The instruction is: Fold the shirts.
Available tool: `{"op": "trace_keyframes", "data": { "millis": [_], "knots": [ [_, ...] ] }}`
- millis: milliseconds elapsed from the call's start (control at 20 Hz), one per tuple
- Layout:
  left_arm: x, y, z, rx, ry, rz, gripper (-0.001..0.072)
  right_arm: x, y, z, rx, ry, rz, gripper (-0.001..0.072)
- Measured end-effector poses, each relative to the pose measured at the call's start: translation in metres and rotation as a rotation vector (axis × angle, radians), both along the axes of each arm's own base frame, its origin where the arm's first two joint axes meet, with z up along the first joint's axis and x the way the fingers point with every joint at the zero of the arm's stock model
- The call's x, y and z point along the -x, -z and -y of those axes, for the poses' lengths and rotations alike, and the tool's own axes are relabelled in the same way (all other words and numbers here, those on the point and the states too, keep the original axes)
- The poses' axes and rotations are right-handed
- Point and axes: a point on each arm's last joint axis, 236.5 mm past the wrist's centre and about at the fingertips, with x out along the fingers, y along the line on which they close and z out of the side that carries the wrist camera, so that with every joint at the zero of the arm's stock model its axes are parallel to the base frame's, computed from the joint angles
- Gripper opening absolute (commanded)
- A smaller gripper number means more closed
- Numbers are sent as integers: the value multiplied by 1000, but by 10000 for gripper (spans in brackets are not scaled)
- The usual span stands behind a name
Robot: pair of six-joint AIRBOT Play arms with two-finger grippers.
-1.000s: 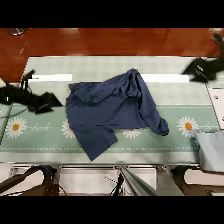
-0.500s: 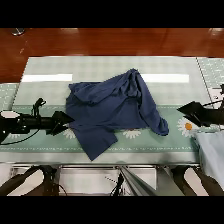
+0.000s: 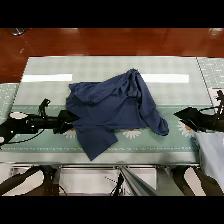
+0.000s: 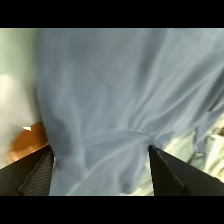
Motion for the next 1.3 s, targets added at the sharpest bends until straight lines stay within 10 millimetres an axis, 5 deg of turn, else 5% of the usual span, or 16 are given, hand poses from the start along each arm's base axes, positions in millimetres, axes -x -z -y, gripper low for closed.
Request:
{"op": "trace_keyframes", "data": {
  "millis": [50, 100, 300, 550, 850, 950, 1000, 1150, 1300],
  "knots": [
    [-1, 3, 5, 3, 9, 3, 127, 1, 0, 0, 0, 0, -2, 621],
    [-2, 9, 7, -13, 20, 9, 20, 2, 2, 1, 7, -1, -10, 621],
    [-2, 10, 21, 7, 62, 37, 21, 27, 27, 18, 93, 10, -138, 621],
    [-3, 8, 26, 22, 80, 52, 21, 57, 60, 4, 76, -23, -286, 621],
    [-1, 6, 29, 34, 89, 54, 21, 44, 78, -28, -16, -73, -304, 599],
    [-1, 6, 29, 34, 90, 54, 21, 40, 84, -38, -34, -89, -310, 290],
    [-1, 6, 29, 35, 91, 54, 21, 37, 87, -44, -42, -95, -310, 9],
    [-3, 3, 30, 41, 95, 57, 20, 26, 88, -55, -53, -135, -286, 19],
    [-22, -27, 32, 84, 127, 123, 19, -14, 51, -53, -32, -189, -177, 19]
  ]
}}
